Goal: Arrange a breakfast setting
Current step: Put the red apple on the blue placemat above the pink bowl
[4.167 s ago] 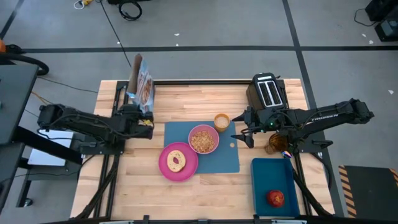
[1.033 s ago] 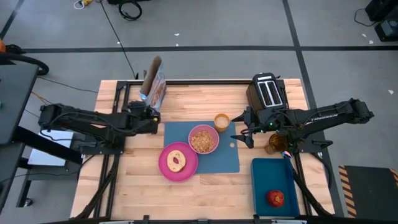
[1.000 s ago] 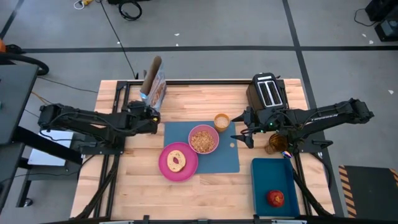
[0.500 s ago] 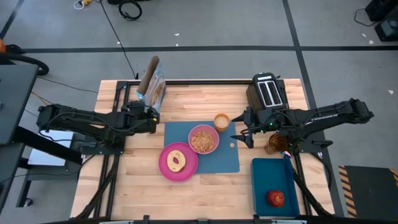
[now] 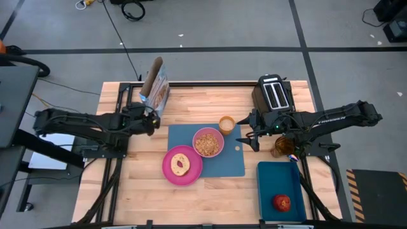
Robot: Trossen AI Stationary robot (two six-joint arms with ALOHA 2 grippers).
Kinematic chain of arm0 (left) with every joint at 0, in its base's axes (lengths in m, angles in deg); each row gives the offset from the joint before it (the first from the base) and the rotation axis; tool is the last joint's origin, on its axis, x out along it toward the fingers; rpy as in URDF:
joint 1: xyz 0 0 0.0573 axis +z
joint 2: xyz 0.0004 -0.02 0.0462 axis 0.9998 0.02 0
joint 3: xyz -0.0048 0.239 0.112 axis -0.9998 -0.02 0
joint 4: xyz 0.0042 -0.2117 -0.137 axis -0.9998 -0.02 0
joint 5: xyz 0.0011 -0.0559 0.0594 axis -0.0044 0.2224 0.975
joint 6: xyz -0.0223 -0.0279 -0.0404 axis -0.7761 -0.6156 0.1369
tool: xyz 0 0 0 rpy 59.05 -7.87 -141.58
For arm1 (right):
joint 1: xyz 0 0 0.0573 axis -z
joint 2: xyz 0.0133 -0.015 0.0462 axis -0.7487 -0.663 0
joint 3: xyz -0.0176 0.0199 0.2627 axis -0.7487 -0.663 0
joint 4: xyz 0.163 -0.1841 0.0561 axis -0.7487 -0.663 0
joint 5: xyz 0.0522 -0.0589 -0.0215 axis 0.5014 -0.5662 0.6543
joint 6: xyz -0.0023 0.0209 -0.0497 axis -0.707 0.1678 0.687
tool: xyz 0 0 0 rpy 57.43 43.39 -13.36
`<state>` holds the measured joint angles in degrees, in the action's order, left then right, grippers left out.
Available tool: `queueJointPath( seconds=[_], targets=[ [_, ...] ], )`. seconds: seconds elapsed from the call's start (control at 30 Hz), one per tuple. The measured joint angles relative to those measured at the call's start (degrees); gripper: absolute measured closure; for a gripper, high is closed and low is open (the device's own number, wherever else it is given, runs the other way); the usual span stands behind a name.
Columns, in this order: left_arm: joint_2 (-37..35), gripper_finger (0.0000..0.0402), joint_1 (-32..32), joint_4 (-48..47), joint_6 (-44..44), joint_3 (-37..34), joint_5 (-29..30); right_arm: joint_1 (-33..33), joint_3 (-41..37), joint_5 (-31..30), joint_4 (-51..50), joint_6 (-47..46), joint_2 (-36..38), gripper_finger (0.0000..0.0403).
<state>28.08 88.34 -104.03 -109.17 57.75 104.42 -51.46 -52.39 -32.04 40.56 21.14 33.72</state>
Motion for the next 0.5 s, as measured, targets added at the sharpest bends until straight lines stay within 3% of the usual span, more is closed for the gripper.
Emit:
queueJointPath(
  seconds=[0.1,0.3,0.5],
  targets=[
    [-2.63,0.0181,0.04,-2.57,3.37,0.34,-2.03,0.00,0.00,0.00,0.00,-0.02,0.00,0.0009],
    [-5.84,0.0181,0.07,-19.04,2.99,8.20,-7.86,0.00,0.00,1.29,0.02,-1.10,0.00,0.0009],
    [-6.11,0.0182,-0.11,-25.07,12.42,17.42,-22.17,0.11,0.00,1.40,0.09,-1.27,0.00,0.0009]
  ],
)
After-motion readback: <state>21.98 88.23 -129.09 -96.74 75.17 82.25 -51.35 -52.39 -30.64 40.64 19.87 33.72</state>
